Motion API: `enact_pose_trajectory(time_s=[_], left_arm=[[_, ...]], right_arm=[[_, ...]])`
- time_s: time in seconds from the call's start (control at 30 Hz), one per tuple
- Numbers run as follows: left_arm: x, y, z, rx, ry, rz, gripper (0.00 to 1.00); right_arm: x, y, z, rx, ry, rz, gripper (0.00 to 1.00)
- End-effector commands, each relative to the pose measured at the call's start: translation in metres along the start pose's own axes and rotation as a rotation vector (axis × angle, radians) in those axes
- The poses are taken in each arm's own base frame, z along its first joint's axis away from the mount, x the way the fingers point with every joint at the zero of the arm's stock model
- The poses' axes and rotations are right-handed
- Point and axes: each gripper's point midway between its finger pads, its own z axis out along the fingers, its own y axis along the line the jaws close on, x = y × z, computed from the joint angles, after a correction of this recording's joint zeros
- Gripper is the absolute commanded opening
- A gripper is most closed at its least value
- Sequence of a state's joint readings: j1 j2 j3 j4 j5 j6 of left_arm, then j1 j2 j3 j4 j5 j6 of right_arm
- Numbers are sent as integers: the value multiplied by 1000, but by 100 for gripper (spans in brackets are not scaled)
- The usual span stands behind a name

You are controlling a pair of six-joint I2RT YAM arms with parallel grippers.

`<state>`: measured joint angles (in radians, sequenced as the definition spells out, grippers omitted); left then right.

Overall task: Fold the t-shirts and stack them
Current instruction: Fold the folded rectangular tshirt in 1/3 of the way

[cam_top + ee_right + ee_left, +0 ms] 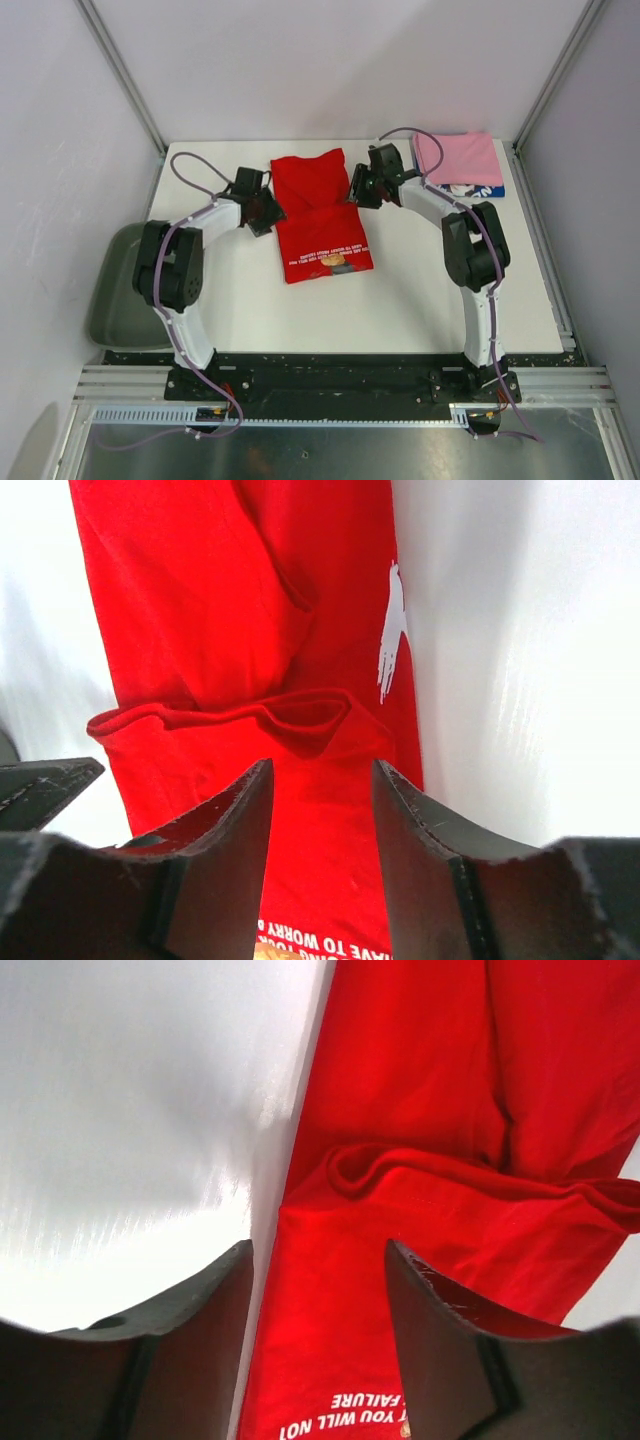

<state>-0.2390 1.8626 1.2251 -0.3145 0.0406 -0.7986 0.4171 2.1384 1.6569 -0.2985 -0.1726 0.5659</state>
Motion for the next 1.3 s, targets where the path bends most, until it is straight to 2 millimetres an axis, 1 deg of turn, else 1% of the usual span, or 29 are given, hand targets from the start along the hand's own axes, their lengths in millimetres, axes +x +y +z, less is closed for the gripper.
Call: enact_pose_trajectory(time_s=[0.0,0.07,0.17,0.23,0.3,0.37,0.4,0.53,0.6,0.67,0.77,0.83,0.97,1.1,1.17,1.27], left_arm=[[-31,-27,-38,102,-111,64,60],[-27,-32,-49,128,-116,96,53],[-9,-40,-54,168,-74,128,34],[5,-43,-51,176,-40,134,22],[18,-47,-43,187,9,136,11],[28,-52,-35,198,50,141,4],[31,-54,-30,201,63,145,2],[33,-64,-9,216,112,150,0],[32,-70,2,230,131,153,0],[27,-73,12,232,134,148,0],[17,-72,26,222,131,131,0],[11,-68,33,213,129,120,0],[4,-53,43,182,125,97,0],[3,-38,49,150,126,89,0],[2,-31,52,136,128,81,0],[2,-26,55,128,131,78,0]], right_arm=[[-32,21,-32,-11,-84,-88,48],[-29,25,-41,5,-98,-123,45],[-16,32,-45,20,-98,-173,36],[-4,38,-40,3,-79,-198,29],[7,45,-32,-17,-51,-222,25],[15,53,-23,-35,-30,-251,23],[17,58,-19,-45,-22,-268,22],[24,73,3,-71,5,-323,21],[25,75,14,-73,19,-331,21],[25,73,24,-69,33,-326,20],[24,65,38,-55,44,-308,20],[25,56,46,-38,57,-292,20],[30,34,59,2,91,-259,19],[33,20,61,18,112,-233,18],[27,20,57,11,103,-229,18],[14,30,44,-12,72,-237,21]])
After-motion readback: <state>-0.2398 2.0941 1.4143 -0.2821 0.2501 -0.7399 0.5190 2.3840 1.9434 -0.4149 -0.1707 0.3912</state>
